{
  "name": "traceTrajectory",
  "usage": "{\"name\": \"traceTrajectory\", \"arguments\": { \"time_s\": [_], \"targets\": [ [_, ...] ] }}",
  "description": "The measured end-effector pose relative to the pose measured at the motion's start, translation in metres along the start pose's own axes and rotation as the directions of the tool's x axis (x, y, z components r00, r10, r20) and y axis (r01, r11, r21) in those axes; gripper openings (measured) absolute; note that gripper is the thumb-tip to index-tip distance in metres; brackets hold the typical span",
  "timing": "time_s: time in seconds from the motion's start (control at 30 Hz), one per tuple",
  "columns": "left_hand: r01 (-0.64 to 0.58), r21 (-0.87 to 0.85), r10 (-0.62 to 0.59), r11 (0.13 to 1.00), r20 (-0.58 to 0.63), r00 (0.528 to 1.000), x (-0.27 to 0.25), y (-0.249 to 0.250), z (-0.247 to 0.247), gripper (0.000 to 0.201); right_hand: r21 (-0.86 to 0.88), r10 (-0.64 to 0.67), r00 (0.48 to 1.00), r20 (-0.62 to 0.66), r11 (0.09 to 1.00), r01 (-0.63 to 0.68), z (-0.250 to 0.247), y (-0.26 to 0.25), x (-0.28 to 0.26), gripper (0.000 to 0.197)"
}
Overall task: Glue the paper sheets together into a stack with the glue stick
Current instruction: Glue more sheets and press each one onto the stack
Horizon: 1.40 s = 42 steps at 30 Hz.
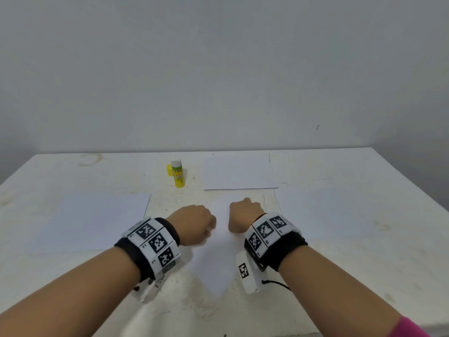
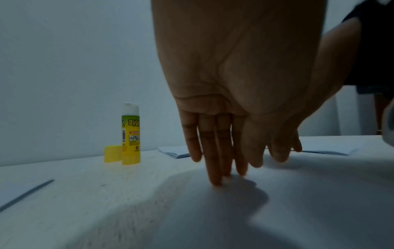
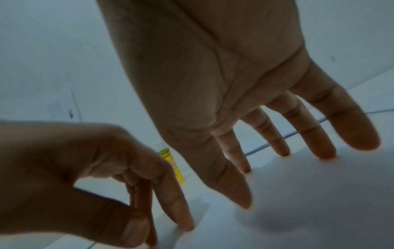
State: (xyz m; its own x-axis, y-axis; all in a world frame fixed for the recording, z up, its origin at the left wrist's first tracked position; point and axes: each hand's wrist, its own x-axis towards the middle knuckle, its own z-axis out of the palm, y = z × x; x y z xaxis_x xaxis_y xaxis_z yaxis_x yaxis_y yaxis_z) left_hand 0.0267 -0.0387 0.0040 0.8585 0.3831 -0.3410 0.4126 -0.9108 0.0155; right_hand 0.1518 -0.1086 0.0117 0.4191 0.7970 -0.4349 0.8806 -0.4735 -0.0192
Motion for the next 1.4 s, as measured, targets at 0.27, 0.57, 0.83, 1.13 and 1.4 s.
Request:
{"name": "traceTrajectory", "arguments": {
  "time_s": [0.27,0.57,0.83,1.13,1.4],
  "targets": [
    [0.129,0.003,-0.129,0.992,0.049,0.99,-0.011,-0.021,0.008,0.095,0.023,-0.183,0.982,0.036,0.983,0.183,0.014,-0.032,0.0,0.07],
    [0.202,0.002,-0.196,0.979,0.261,0.945,-0.01,-0.021,0.012,0.128,0.033,-0.354,0.926,0.13,0.935,0.353,0.004,-0.038,0.005,0.092],
    [0.191,0.004,-0.186,0.981,0.25,0.95,-0.008,-0.026,0.016,0.129,0.06,-0.187,0.976,0.116,0.982,0.181,-0.003,0.015,0.007,0.079],
    [0.218,0.104,-0.225,0.97,0.055,0.973,-0.019,-0.034,-0.001,0.054,-0.023,-0.162,0.983,-0.086,0.987,0.16,0.002,0.006,0.001,0.062],
    [0.191,0.07,-0.192,0.979,0.007,0.981,-0.022,-0.035,0.009,0.052,-0.042,-0.155,0.986,-0.055,0.987,0.153,0.011,-0.03,-0.003,0.033]
  ]
}}
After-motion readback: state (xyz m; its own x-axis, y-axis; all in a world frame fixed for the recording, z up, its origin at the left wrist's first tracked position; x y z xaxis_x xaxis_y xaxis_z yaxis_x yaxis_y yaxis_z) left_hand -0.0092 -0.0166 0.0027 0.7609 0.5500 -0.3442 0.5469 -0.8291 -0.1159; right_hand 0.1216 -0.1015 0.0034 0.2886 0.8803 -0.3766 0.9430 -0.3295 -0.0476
